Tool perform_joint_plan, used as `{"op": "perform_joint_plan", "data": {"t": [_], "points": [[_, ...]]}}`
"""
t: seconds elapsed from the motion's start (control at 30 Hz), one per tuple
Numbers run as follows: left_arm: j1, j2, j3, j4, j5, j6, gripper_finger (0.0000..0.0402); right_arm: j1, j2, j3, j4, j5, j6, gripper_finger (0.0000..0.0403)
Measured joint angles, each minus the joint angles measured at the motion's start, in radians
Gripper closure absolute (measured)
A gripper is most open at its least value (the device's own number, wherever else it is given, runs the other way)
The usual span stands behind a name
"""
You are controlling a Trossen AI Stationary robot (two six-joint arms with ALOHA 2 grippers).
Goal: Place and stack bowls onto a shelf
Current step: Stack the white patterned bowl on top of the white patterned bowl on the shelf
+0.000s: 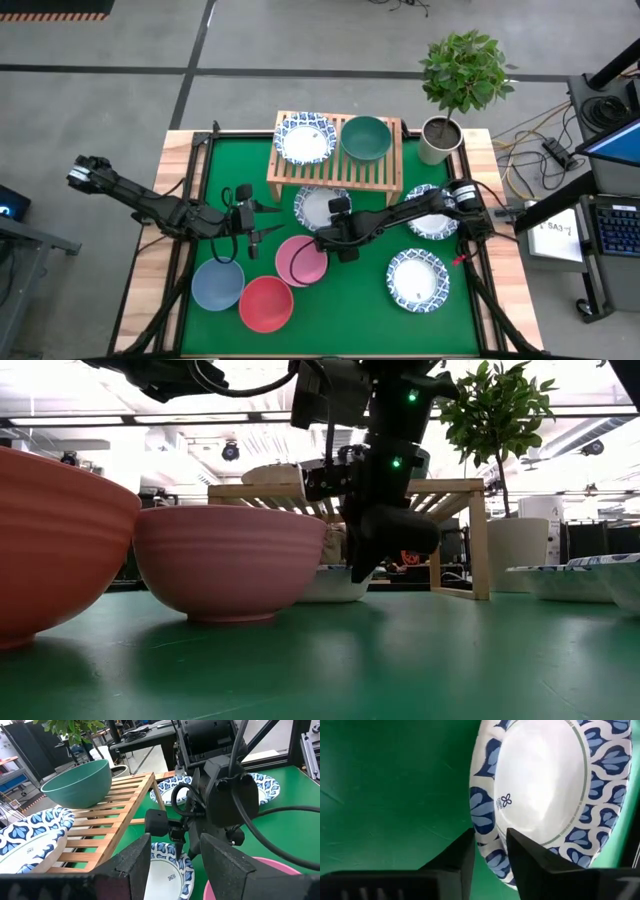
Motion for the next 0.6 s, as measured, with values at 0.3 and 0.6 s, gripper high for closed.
{"op": "perform_joint_plan", "data": {"t": [0.3,0.6], "points": [[0.000,0.000,0.000,0.000,0.000,0.000,0.0247,0.008,-0.005,0.000,-0.008,0.002,-0.018,0.0388],[0.000,0.000,0.000,0.000,0.000,0.000,0.0247,0.069,-0.079,0.038,-0.140,-0.006,0.058,0.0391]]}}
